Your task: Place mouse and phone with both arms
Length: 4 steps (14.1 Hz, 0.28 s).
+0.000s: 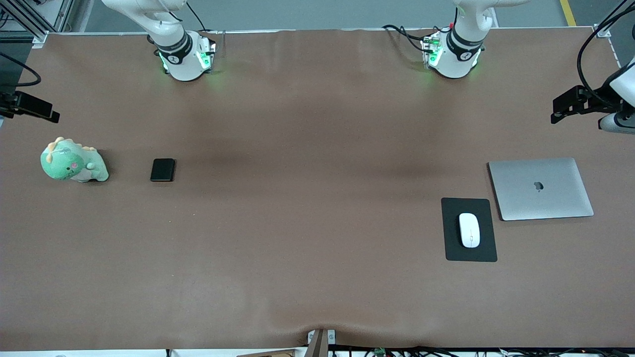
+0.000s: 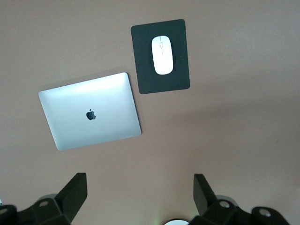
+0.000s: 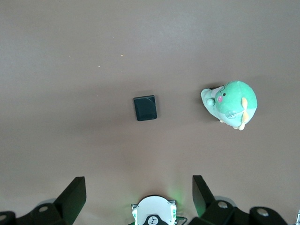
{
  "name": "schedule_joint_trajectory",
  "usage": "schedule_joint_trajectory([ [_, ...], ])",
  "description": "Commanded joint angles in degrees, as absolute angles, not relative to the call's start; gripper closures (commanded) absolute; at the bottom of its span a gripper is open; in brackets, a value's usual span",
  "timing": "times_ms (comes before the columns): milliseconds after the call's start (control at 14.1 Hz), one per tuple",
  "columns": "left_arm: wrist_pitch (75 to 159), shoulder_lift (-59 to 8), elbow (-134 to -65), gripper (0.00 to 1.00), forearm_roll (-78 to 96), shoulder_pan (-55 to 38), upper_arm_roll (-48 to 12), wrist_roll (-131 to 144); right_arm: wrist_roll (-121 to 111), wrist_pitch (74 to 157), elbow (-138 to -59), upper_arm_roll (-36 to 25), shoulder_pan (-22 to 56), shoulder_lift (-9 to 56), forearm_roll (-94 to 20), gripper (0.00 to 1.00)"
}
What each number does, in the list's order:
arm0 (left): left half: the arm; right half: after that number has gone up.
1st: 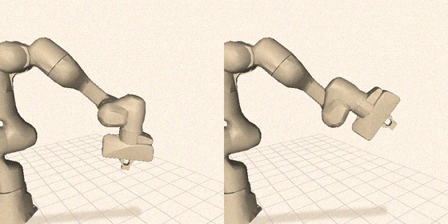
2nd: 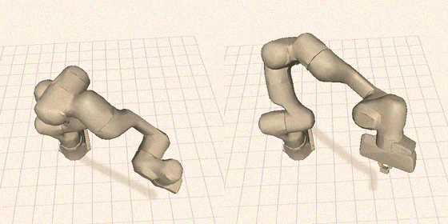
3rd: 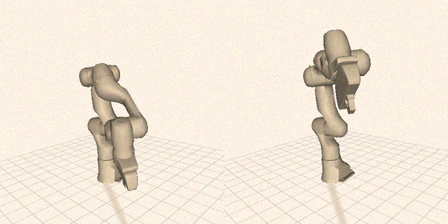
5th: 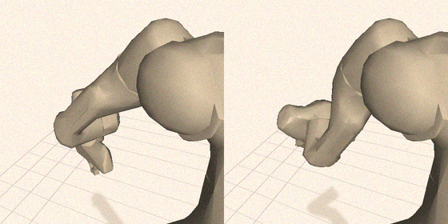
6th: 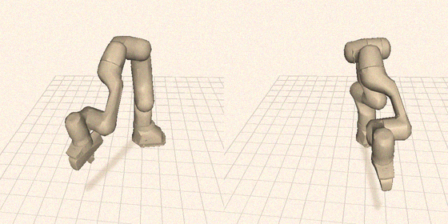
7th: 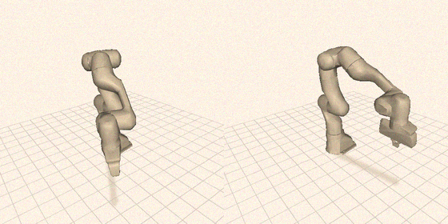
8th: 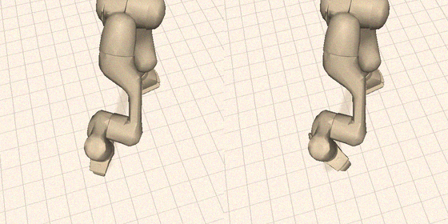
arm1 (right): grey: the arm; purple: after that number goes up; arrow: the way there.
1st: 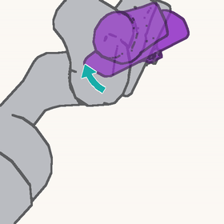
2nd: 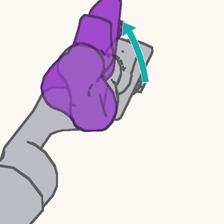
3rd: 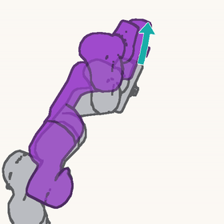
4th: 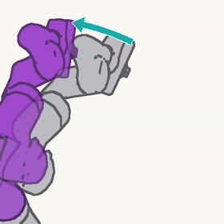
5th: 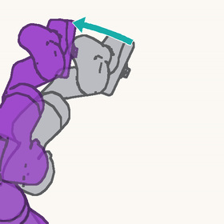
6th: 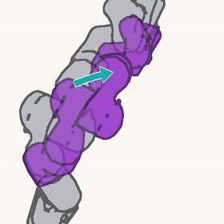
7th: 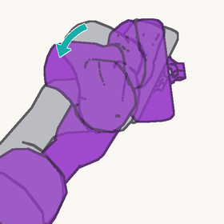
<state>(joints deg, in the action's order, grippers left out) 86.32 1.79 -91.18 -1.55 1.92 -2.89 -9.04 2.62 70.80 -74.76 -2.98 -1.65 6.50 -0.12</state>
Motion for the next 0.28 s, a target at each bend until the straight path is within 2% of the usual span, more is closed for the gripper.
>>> schedule_joint_trajectory([
  [0,85.2,1.1,-89.7,0.0,-2.6,2.2,-3.1,-10.2,1.9,71.0,-76.3,-2.3,-2.2,4.6,0.2,0.0],
  [213,85.2,1.1,-89.6,0.0,-2.6,2.2,-3.1,-10.2,2.0,72.2,-78.8,-2.1,-2.2,2.9,0.1,0.0],
])
